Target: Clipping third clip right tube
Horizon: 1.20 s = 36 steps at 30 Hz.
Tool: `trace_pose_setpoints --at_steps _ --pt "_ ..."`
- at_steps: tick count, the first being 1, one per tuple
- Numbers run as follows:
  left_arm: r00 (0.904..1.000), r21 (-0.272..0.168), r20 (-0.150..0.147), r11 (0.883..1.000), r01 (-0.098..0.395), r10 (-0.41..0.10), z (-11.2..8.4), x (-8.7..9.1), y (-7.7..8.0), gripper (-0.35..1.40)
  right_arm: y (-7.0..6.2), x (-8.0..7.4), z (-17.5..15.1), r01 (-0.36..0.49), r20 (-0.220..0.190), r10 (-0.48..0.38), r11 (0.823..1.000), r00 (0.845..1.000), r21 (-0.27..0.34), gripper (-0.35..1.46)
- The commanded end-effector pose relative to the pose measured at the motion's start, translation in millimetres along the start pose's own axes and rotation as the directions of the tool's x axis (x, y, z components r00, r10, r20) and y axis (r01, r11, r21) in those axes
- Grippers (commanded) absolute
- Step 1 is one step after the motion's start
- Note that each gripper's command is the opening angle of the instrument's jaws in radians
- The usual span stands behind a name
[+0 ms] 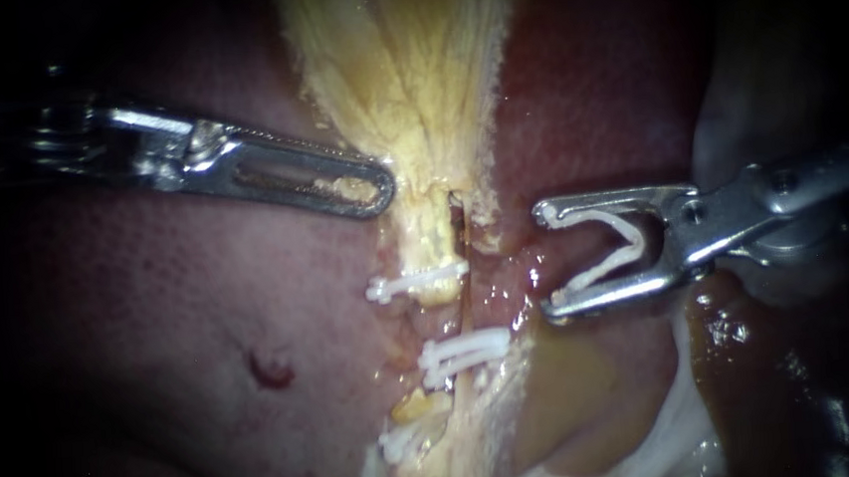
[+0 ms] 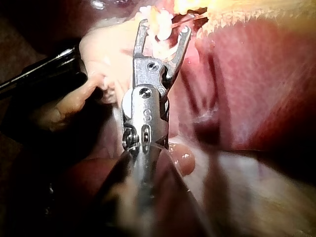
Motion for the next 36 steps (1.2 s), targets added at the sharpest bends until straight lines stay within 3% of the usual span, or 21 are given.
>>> trace_pose_setpoints --at_steps 1,6,16,19,27,36 --pt "1.0 0.001 0.0 1.0 0.0 0.0 -0.1 0.0 0.0 -0.35 0.0 0.0 0.0 0.0 0.0 0.0 1.0 1.0 0.0 0.5" --pt "1.0 0.012 -0.006 1.0 -0.001 0.001 -1.3 0.0 0.1 -0.35 0.0 0.0 0.0 0.0 0.0 0.0 1.0 1.0 0.0 0.5" --pt "0.9999 -0.016 0.011 1.0 0.003 -0.003 -7.5 -0.4 0.4 -0.35 0.0 0.1 0.2 0.0 -0.001 0.0 1.0 1.0 0.003 0.5" --pt "0.9999 -0.023 0.016 1.0 0.005 -0.005 -8.5 -0.5 0.5 -0.35 0.0 0.1 0.3 0.0 -0.001 0.0 1.0 1.0 0.005 0.5" --pt "0.9998 -0.026 0.017 1.0 0.006 -0.006 -8.6 -0.6 0.6 -0.35 -0.1 0.3 1.7 0.002 -0.003 -0.002 1.0 1.0 0.024 0.5" --pt "0.9998 -0.026 0.017 1.0 0.006 -0.006 -8.6 -0.6 0.6 -0.35 0.4 -0.6 6.0 -0.036 -0.005 0.036 0.999 0.999 0.033 0.5"
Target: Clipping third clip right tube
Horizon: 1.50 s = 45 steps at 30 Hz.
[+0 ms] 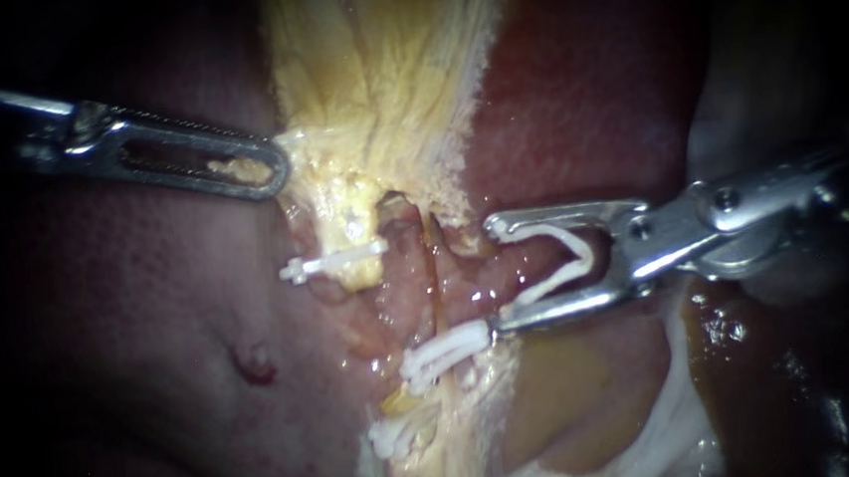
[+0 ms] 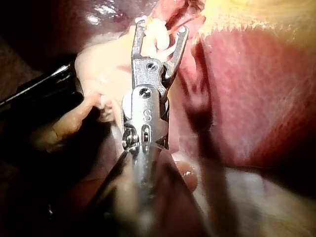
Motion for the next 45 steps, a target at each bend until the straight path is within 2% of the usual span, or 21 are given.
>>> trace_pose_setpoints --at_steps 1,8,15,19,29,33,35,39,45 --pt "1.0 0.0 0.0 1.0 0.0 0.0 0.0 0.0 0.0 -0.35 0.2 -0.2 0.4 -0.005 -0.001 0.005 1.0 1.0 0.002 0.5" --pt "1.0 -0.001 0.0 1.0 0.0 0.0 0.1 0.1 0.0 -0.35 2.3 -2.0 2.5 -0.066 -0.004 0.066 0.998 0.998 -0.003 0.5" --pt "1.0 -0.001 0.0 1.0 0.0 0.0 0.1 0.1 0.0 -0.35 4.4 -4.0 3.0 -0.128 -0.008 0.128 0.992 0.992 -0.01 0.5" --pt "1.0 -0.001 0.0 1.0 0.0 0.0 0.1 0.1 0.0 -0.35 5.0 -4.6 3.3 -0.143 -0.009 0.143 0.99 0.99 -0.009 0.5" --pt "1.0 -0.001 0.001 1.0 0.0 0.0 0.2 0.1 0.0 -0.35 5.8 -3.7 6.0 -0.181 -0.009 0.181 0.983 0.983 0.006 0.5" --pt "1.0 -0.001 0.001 1.0 0.0 0.0 0.2 0.1 0.0 -0.35 6.1 -3.5 7.1 -0.198 -0.022 0.198 0.98 0.98 0.009 0.5" --pt "1.0 -0.001 0.001 1.0 0.0 0.0 0.2 0.1 0.0 -0.35 6.1 -3.5 7.4 -0.208 -0.033 0.208 0.978 0.977 0.019 0.5" --pt "1.0 -0.001 0.001 1.0 0.0 0.0 0.2 0.1 0.0 -0.35 6.1 -3.4 7.4 -0.249 -0.088 0.253 0.967 0.963 0.063 0.5" --pt "1.0 -0.001 0.0 1.0 -0.001 0.001 0.2 0.1 0.0 -0.35 5.7 -2.9 6.9 -0.308 -0.174 0.336 0.936 0.926 0.171 0.5"
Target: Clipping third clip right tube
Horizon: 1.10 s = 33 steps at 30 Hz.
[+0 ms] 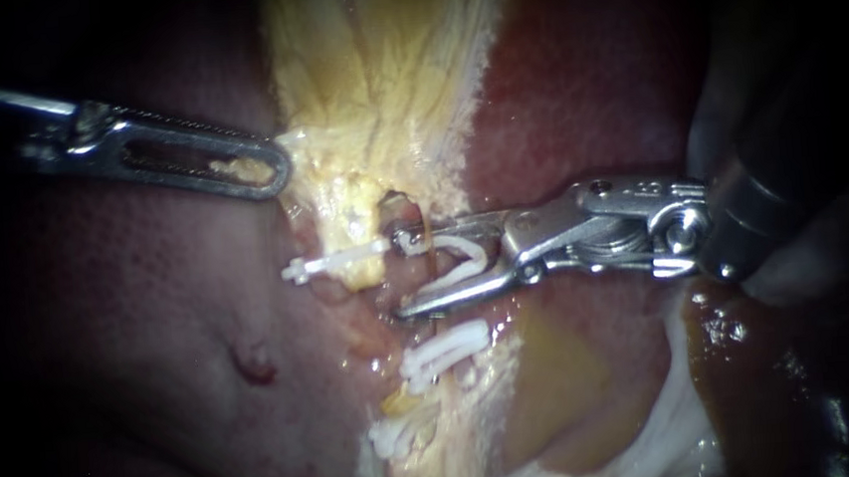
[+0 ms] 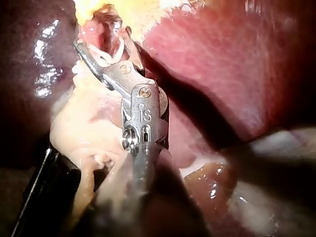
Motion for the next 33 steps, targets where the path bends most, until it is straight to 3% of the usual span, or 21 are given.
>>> trace_pose_setpoints --at_steps 1,5,13,24,33 --pt "1.0 0.001 0.0 1.0 0.0 0.0 0.0 0.0 0.0 -0.35 -0.2 0.2 -0.1 -0.007 -0.013 0.007 1.0 1.0 0.013 0.5" --pt "1.0 0.001 0.0 1.0 0.0 0.0 -0.1 0.0 0.1 -0.35 -1.0 0.8 -0.1 -0.046 -0.059 0.051 0.996 0.997 0.076 0.5" --pt "1.0 0.001 0.0 1.0 0.0 0.0 -0.1 0.0 0.2 -0.35 -2.6 2.7 -0.3 -0.082 -0.108 0.103 0.98 0.989 0.18 0.49" --pt "1.0 0.001 0.0 1.0 0.0 0.0 -0.1 0.0 0.3 -0.35 -2.6 3.0 -0.8 -0.093 -0.111 0.116 0.978 0.987 0.189 0.45" --pt "1.0 0.0 0.0 1.0 -0.001 0.001 0.0 0.1 0.4 -0.35 -1.9 2.4 -2.2 -0.11 -0.106 0.133 0.974 0.985 0.196 0.24"
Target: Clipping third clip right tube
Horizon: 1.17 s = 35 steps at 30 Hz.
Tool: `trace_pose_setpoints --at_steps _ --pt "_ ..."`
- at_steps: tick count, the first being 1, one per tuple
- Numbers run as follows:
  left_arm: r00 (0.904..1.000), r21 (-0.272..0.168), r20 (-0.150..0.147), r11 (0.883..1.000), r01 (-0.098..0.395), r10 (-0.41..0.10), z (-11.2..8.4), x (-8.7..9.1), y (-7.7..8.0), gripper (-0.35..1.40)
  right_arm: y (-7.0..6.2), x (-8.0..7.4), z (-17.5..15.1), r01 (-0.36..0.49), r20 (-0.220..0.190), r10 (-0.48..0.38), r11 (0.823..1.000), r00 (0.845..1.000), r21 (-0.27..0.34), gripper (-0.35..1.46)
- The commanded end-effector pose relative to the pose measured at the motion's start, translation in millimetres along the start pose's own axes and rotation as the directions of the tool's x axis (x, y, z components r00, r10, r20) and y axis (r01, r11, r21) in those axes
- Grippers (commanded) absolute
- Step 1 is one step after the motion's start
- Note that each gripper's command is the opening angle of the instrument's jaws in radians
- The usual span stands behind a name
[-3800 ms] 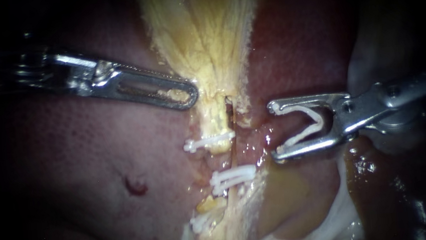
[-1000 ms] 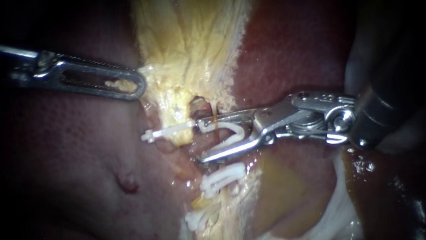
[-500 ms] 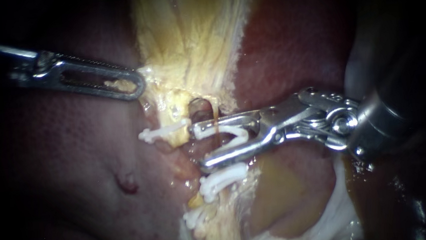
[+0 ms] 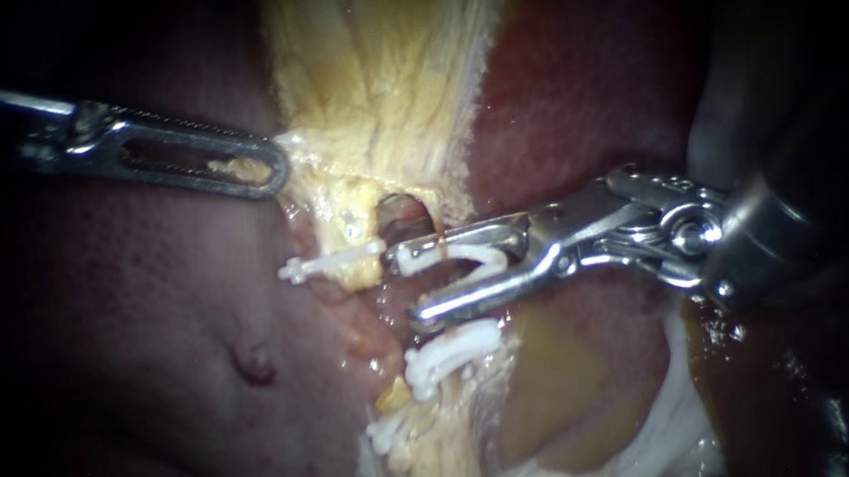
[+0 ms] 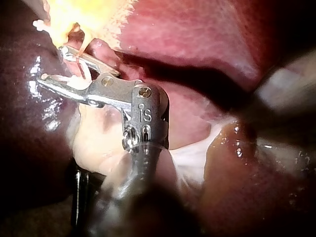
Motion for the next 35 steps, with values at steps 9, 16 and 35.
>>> trace_pose_setpoints --at_steps 9,16,35 --pt "1.0 -0.001 0.0 1.0 0.0 0.0 0.0 0.0 0.1 -0.35 -0.1 0.0 -0.6 -0.023 0.0 0.023 1.0 1.0 0.004 -0.06" --pt "1.0 -0.001 0.0 1.0 -0.001 0.001 0.1 0.1 0.2 -0.35 -0.2 -0.1 -0.9 -0.076 -0.003 0.076 0.997 0.997 0.006 -0.35" --pt "1.0 -0.001 0.0 1.0 -0.001 0.001 0.1 0.1 0.3 -0.35 0.0 -0.6 -0.7 -0.105 0.015 0.105 0.994 0.994 -0.009 -0.35"
